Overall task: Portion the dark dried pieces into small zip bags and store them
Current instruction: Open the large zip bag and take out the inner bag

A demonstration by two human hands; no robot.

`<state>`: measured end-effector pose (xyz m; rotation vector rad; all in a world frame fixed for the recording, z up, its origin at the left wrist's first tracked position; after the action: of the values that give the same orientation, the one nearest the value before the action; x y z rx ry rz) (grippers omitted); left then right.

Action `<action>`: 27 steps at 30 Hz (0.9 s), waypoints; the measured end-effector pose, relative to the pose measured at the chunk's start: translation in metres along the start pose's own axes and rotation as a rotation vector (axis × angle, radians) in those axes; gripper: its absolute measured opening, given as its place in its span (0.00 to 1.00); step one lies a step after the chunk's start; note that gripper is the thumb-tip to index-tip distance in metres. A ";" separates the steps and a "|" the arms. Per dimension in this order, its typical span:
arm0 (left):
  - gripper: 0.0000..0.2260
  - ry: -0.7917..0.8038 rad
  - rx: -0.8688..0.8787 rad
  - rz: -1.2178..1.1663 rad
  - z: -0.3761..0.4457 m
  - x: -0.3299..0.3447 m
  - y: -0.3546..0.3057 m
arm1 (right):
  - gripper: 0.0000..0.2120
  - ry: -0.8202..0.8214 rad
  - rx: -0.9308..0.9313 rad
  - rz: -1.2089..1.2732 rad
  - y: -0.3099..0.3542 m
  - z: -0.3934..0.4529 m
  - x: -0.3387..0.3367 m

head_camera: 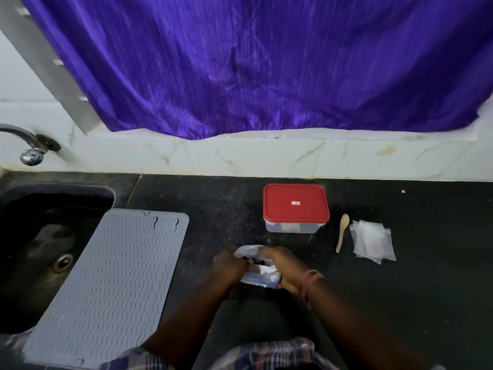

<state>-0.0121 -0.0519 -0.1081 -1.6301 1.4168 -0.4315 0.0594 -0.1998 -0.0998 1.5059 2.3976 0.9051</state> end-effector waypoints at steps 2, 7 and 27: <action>0.17 -0.066 -0.015 -0.057 -0.005 -0.001 -0.009 | 0.22 -0.106 -0.126 -0.222 -0.006 0.000 0.001; 0.12 -0.274 -0.084 -0.331 -0.010 -0.003 -0.006 | 0.31 -0.061 -0.278 -0.623 -0.017 -0.005 0.001; 0.33 -0.064 0.019 0.453 -0.025 0.016 -0.009 | 0.06 -0.644 -0.417 -0.633 0.002 0.010 -0.010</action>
<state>-0.0212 -0.0767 -0.0922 -1.2439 1.6678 -0.1280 0.0703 -0.2032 -0.1085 0.6636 1.8564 0.5906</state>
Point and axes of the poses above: each hand's wrist, its own z-axis towards the middle knuckle, its own x-axis out of the palm, y = z × x, the point moved 1 cm from there along z, towards the middle knuckle, and after that the axes turned 5 degrees about x, right-handed, at the moved point
